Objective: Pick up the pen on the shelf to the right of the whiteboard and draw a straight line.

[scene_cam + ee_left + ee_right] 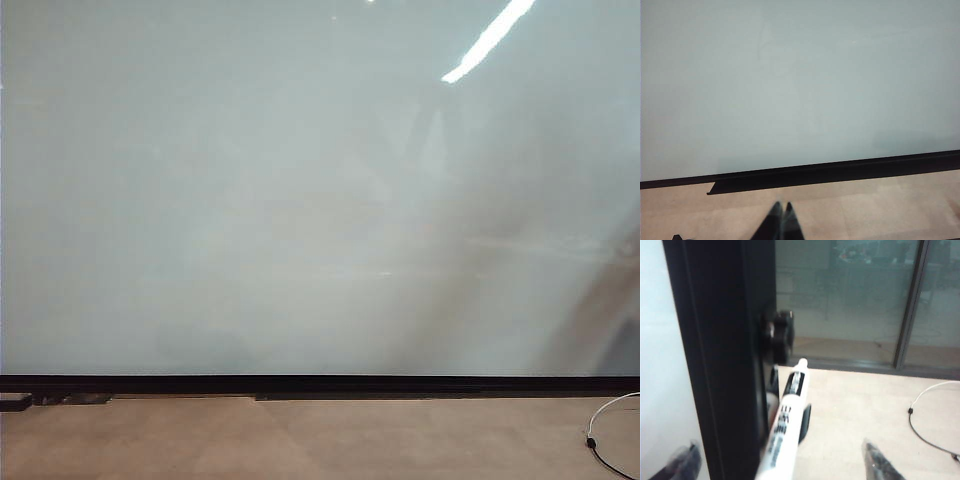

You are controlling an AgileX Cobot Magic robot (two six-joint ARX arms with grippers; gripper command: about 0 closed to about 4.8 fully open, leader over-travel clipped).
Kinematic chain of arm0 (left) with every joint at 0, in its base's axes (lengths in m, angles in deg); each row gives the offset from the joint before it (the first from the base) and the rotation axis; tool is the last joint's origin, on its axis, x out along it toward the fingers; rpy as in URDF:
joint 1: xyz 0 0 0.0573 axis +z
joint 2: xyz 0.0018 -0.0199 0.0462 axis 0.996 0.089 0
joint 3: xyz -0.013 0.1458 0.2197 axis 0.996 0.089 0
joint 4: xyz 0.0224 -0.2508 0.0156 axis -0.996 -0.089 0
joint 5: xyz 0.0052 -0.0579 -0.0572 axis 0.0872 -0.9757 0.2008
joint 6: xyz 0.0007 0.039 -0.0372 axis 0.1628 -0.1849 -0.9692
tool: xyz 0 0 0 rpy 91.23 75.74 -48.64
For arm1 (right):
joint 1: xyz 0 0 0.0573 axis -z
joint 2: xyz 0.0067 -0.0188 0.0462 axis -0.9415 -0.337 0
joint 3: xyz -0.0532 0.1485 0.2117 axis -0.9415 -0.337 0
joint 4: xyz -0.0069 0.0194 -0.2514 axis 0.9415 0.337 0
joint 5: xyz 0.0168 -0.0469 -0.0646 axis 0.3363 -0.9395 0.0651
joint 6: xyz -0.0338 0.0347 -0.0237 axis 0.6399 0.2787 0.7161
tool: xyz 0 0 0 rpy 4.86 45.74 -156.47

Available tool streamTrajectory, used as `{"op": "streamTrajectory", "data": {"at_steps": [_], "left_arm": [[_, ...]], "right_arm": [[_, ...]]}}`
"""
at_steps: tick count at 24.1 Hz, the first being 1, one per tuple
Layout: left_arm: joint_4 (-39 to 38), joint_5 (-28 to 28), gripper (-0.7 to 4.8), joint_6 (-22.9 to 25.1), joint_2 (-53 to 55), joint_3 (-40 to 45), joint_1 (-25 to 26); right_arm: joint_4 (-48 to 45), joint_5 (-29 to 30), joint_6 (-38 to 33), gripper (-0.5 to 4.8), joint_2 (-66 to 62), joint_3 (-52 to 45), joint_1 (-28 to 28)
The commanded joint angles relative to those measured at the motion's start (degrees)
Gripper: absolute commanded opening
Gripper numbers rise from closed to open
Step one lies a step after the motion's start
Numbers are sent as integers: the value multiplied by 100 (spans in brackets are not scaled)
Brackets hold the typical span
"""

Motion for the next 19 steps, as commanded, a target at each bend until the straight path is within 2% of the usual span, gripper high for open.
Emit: {"op": "streamTrajectory", "data": {"at_steps": [1,3,19], "left_arm": [[70,-13,-5,4,0,-20,0],[72,-13,-5,4,0,-20,0],[70,-13,-5,4,0,-20,0]], "right_arm": [[-107,13,-20,397,131,20,0],[-105,15,-20,342,140,20,2],[-57,13,-22,341,122,11,7]]}}
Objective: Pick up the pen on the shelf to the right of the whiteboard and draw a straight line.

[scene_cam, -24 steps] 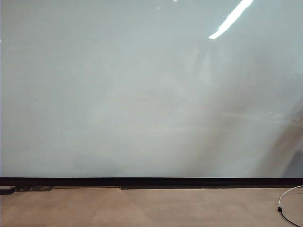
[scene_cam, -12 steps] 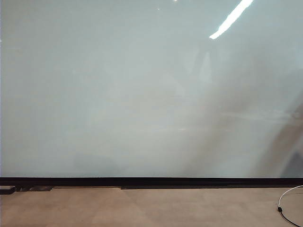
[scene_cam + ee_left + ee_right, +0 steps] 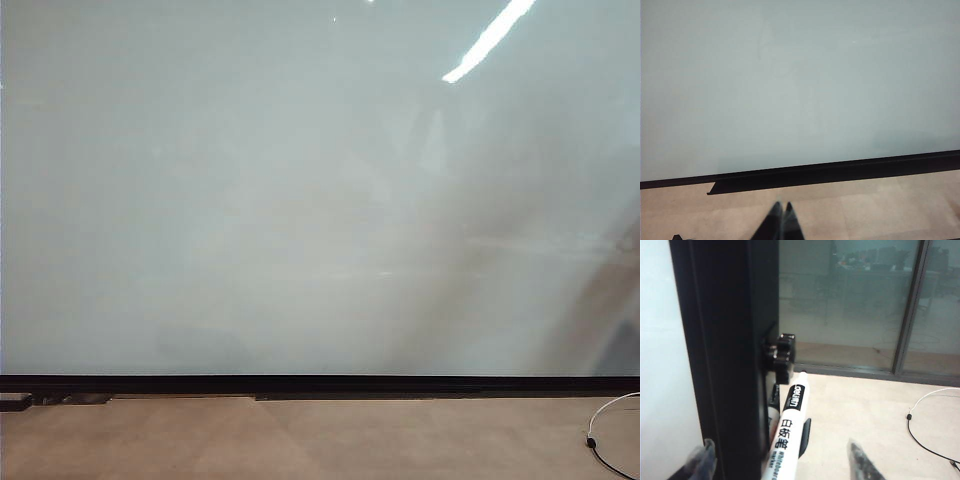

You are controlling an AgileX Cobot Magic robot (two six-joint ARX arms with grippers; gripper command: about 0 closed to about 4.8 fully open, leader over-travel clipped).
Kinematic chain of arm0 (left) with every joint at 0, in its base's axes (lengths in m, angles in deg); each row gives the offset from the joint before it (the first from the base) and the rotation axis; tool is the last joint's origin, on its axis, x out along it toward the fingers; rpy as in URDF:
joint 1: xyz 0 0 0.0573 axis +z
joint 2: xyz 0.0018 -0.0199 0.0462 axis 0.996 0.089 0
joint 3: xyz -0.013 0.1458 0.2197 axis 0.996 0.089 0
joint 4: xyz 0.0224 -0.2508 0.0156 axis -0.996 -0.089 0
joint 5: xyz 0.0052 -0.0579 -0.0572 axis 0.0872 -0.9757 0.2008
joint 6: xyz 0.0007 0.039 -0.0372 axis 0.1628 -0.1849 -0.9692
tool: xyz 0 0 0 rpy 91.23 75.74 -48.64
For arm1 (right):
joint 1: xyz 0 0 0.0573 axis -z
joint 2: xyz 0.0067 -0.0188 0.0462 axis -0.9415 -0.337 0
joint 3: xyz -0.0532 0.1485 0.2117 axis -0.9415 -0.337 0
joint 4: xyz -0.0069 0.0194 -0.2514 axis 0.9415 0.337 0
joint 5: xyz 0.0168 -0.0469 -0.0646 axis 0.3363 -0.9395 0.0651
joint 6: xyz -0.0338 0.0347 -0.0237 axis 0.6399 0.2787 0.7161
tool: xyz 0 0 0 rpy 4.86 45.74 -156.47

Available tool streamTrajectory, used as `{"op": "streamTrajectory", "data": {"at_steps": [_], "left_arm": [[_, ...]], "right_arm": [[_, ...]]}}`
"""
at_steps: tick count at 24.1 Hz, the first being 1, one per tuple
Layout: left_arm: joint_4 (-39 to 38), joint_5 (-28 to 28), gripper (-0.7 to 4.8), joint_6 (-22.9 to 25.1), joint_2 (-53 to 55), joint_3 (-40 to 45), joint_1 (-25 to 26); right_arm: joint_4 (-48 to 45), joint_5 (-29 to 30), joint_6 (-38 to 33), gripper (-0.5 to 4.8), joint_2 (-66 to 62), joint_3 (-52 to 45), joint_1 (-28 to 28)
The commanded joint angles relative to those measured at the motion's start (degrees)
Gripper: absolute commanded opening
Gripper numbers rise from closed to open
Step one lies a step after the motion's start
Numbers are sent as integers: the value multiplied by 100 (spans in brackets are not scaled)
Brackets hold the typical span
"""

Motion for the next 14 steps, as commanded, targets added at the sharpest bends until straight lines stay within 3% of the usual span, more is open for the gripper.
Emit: {"op": "streamTrajectory", "data": {"at_steps": [1,14], "left_arm": [[70,-13,-5,4,0,-20,-2],[70,-13,-5,4,0,-20,-2]], "right_arm": [[-35,13,-11,341,13,15,4],[136,146,-7,340,9,9,15]]}}
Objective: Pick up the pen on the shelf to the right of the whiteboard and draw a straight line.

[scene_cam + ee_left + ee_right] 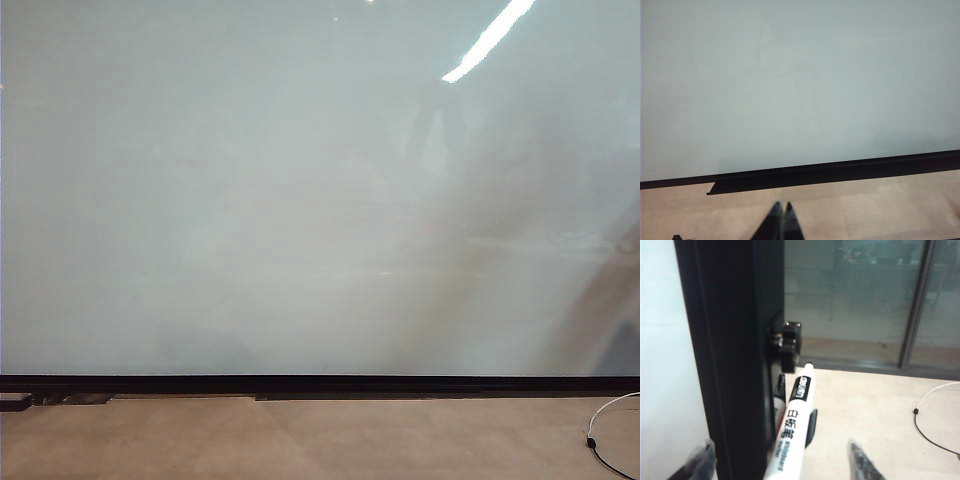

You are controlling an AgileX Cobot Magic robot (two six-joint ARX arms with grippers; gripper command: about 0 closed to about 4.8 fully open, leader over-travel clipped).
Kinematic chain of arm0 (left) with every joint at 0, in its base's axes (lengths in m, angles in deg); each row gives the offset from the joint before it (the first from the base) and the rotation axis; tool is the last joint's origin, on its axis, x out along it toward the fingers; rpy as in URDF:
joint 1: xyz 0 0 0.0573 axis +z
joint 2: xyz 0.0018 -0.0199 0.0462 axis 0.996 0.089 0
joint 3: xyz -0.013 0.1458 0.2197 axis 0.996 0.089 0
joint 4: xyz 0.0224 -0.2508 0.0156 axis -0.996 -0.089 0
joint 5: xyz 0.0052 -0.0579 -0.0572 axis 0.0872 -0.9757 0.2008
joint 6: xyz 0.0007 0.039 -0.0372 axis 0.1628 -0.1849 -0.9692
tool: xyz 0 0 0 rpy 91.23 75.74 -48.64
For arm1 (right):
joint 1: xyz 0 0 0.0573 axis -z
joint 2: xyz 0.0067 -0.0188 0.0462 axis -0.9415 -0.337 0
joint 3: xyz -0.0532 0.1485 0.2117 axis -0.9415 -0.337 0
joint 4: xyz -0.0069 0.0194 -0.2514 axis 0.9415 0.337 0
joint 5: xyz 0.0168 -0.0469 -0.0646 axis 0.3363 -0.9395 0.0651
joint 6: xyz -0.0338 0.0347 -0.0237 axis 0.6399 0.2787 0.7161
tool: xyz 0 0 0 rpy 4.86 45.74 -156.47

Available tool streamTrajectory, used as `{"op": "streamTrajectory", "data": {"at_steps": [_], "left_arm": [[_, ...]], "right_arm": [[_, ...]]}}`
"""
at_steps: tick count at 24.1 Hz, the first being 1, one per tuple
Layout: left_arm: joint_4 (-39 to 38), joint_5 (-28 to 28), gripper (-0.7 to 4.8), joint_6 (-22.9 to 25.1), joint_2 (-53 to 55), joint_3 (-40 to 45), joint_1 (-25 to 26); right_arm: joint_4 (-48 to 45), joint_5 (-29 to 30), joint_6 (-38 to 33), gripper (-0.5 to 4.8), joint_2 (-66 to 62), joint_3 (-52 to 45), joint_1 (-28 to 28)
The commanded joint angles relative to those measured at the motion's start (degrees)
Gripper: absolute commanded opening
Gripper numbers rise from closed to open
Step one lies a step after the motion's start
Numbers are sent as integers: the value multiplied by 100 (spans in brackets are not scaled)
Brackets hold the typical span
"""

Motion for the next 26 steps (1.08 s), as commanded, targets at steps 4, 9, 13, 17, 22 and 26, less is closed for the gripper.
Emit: {"op": "streamTrajectory", "data": {"at_steps": [4,9,13,17,22,26], "left_arm": [[70,-13,-5,4,0,-20,-2],[70,-13,-5,4,0,-20,-2],[70,-13,-5,4,0,-20,-2],[70,-13,-5,4,0,-20,-2],[70,-13,-5,4,0,-20,-2],[70,-13,-5,4,0,-20,-2]], "right_arm": [[-85,15,-7,334,4,9,4],[-92,17,-9,330,-28,9,11],[-120,17,-9,300,-81,9,11],[-136,17,-9,299,-81,9,11],[-142,20,-7,241,-81,9,11],[-138,20,-7,231,-81,9,11]]}}
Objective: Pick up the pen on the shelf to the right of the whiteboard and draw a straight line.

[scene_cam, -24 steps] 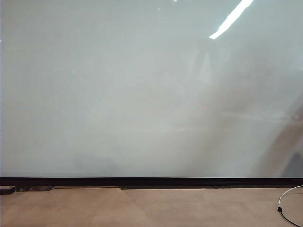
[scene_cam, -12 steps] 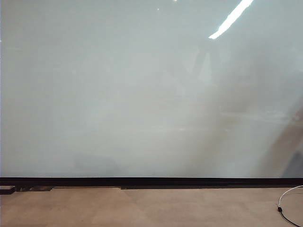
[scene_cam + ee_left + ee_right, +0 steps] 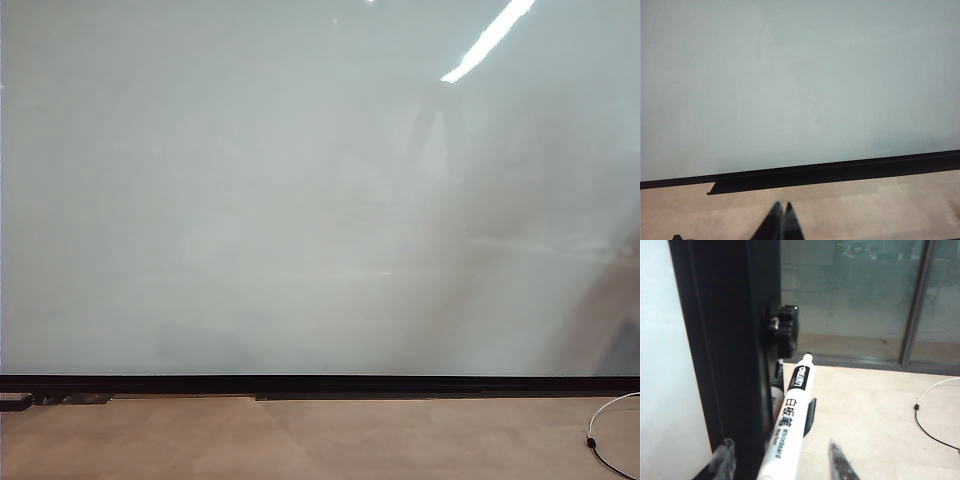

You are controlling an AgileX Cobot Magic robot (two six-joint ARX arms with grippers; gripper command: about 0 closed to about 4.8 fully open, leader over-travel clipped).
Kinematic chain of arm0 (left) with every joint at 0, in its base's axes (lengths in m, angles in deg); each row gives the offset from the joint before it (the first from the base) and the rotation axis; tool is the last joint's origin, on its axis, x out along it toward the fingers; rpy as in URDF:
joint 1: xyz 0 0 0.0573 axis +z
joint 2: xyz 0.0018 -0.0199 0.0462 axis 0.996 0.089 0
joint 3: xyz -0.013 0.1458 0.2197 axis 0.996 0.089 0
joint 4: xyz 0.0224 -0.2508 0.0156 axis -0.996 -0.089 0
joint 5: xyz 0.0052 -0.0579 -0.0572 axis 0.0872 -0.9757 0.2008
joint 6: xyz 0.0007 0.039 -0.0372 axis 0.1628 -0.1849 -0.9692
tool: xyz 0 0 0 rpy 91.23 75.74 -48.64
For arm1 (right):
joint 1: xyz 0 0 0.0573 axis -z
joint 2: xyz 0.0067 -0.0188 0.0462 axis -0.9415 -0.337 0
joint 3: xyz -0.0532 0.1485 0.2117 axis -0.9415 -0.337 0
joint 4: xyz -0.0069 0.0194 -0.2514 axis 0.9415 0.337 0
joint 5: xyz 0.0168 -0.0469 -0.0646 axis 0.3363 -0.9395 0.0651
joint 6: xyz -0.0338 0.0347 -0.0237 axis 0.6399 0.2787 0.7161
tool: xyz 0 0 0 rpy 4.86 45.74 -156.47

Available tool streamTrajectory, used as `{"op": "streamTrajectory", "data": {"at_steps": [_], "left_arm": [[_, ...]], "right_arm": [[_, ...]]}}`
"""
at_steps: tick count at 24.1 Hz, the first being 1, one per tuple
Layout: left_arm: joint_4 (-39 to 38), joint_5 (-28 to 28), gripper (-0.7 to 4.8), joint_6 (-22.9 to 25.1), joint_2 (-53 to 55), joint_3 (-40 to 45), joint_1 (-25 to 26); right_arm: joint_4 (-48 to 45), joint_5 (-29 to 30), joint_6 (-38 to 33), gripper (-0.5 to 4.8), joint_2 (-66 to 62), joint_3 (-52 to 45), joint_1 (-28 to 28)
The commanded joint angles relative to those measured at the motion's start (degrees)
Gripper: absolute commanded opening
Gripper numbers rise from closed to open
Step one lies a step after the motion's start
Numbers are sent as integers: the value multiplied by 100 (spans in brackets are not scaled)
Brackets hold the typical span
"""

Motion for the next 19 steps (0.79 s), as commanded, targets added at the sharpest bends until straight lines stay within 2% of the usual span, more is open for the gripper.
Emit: {"op": "streamTrajectory", "data": {"at_steps": [1,2,18,19], "left_arm": [[70,-13,-5,4,0,-20,-2],[70,-13,-5,4,0,-20,-2],[70,-13,-5,4,0,-20,-2],[70,-13,-5,4,0,-20,-2]], "right_arm": [[-98,15,-4,219,17,13,0],[-98,15,-4,205,17,13,0],[-94,17,-4,196,15,13,-17],[-94,17,-4,176,15,13,-20]]}}
